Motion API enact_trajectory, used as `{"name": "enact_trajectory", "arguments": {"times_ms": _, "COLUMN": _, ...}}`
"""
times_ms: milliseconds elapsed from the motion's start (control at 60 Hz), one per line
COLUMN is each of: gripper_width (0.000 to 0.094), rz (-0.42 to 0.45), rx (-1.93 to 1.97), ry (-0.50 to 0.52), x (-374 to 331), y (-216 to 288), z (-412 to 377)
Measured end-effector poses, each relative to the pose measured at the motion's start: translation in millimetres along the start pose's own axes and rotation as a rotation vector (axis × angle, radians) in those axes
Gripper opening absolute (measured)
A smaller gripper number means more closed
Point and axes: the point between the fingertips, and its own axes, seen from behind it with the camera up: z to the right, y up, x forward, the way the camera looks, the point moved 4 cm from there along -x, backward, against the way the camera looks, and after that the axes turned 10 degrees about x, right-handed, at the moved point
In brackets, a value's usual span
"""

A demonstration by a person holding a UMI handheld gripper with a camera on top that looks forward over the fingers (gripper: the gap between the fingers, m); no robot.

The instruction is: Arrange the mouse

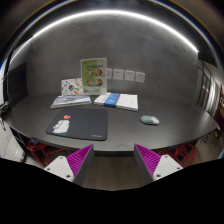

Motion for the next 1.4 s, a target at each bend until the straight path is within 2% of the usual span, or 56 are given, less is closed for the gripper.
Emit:
{"name": "enact_trajectory", "arguments": {"times_ms": 133, "gripper_width": 0.0840, "rz": -0.017, "rx": 0.004, "ry": -0.011, "x": 16.2, "y": 3.2, "z": 23.2}}
{"name": "enact_trajectory", "arguments": {"times_ms": 367, "gripper_width": 0.0838, "rz": -0.096, "rx": 0.043, "ry": -0.026, "x": 104.6, "y": 12.7, "z": 105.2}}
{"name": "enact_trajectory", "arguments": {"times_ms": 583, "gripper_width": 0.0850, "rz": -0.129, "rx": 0.141, "ry": 0.015, "x": 192.2, "y": 33.1, "z": 166.7}}
{"name": "enact_trajectory", "arguments": {"times_ms": 617, "gripper_width": 0.0835, "rz": -0.111, "rx": 0.142, "ry": 0.011, "x": 202.9, "y": 40.7, "z": 173.2}}
{"name": "enact_trajectory", "arguments": {"times_ms": 1000, "gripper_width": 0.0841, "rz": -0.146, "rx": 0.150, "ry": -0.030, "x": 273.7, "y": 78.5, "z": 187.2}}
{"name": "enact_trajectory", "arguments": {"times_ms": 1400, "gripper_width": 0.0826, "rz": -0.133, "rx": 0.135, "ry": -0.039, "x": 324.3, "y": 107.5, "z": 190.8}}
